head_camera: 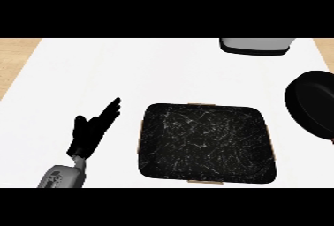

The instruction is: Pick the tomato from the tray and place it in the pot

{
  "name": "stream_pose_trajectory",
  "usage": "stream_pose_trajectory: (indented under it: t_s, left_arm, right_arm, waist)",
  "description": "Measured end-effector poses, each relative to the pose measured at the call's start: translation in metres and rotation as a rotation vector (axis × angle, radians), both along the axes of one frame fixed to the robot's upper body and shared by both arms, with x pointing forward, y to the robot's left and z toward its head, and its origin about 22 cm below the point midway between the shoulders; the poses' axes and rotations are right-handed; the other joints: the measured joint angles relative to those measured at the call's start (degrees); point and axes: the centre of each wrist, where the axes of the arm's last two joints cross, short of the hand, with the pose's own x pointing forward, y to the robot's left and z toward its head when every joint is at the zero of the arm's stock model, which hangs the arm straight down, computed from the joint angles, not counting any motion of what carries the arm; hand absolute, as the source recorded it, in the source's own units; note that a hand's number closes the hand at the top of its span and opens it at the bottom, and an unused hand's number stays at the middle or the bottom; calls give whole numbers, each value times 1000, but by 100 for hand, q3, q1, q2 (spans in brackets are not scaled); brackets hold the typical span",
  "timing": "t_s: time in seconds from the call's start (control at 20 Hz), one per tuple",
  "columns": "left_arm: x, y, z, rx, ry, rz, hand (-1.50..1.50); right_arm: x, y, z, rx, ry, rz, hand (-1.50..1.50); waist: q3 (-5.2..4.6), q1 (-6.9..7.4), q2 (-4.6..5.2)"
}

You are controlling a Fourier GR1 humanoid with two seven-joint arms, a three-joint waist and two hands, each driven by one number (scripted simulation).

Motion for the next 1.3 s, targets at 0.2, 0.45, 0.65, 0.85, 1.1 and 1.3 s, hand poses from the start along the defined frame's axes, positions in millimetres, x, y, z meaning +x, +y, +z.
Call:
stream_pose_trajectory:
  t_s: [0.2, 0.45, 0.65, 0.85, 1.1, 1.3]
  left_arm:
    - [2, 4, 1, 2, 1, 6, 0]
    - [-2, -2, -6, -5, 8, 22, 0]
    - [0, 2, -4, -3, 9, 34, 0]
    - [-1, 3, -5, -3, 7, 42, 0]
    - [-2, 6, -8, -8, 11, 46, 0]
    - [-1, 7, -6, -9, 1, 31, 0]
  right_arm:
    - [11, 12, -21, -127, 131, -73, -150]
    - [25, 29, -44, -104, 216, -48, -150]
    - [37, 42, -45, 169, 215, -16, -150]
    - [46, 49, -40, 455, 169, -55, -150]
    - [46, 33, -21, 758, 110, -192, -150]
    - [38, 9, 3, 938, 65, -289, -150]
  waist:
    - [-5, -35, -5]
    - [0, -122, -19]
    - [3, -179, -32]
    - [1, -236, -54]
    - [1, -229, -35]
    - [8, -169, -6]
